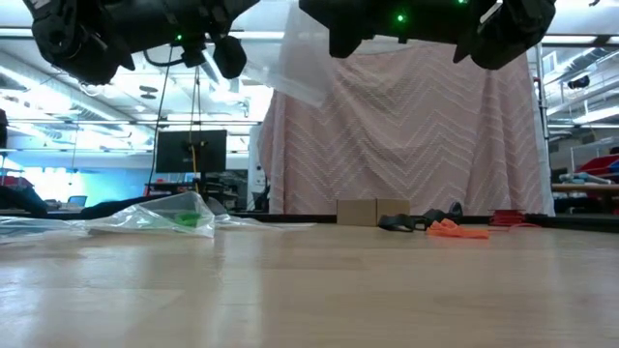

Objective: Sort rubber bands
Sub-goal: Open the transparent zip bag

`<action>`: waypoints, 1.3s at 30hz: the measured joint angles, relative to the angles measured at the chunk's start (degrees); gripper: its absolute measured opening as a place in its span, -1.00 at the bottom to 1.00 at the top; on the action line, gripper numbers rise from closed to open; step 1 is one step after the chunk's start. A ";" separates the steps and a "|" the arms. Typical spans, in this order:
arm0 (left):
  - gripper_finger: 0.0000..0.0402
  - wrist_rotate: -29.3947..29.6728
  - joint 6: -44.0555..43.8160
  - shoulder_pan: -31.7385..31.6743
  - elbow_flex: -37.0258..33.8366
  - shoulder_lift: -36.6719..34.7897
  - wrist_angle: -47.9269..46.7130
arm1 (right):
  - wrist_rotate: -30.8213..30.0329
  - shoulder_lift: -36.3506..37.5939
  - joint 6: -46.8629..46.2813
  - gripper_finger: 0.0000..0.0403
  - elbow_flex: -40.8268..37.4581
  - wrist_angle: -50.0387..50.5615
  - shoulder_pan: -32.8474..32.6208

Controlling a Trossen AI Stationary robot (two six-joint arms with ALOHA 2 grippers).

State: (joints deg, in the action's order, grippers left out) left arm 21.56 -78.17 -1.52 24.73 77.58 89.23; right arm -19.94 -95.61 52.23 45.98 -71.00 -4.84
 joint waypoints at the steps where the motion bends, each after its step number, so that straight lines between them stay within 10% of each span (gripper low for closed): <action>1: -1.00 0.00 -0.02 0.00 -0.01 0.00 0.62 | 0.00 0.00 0.00 -0.67 0.00 0.00 0.00; 39: -0.99 0.33 0.05 0.00 0.00 -2.74 0.83 | -8.17 0.00 -0.08 -0.70 0.00 6.39 0.55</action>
State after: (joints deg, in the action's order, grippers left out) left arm 21.89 -78.13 -1.52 24.73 74.84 90.06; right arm -28.12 -95.61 52.14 45.98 -64.62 -4.29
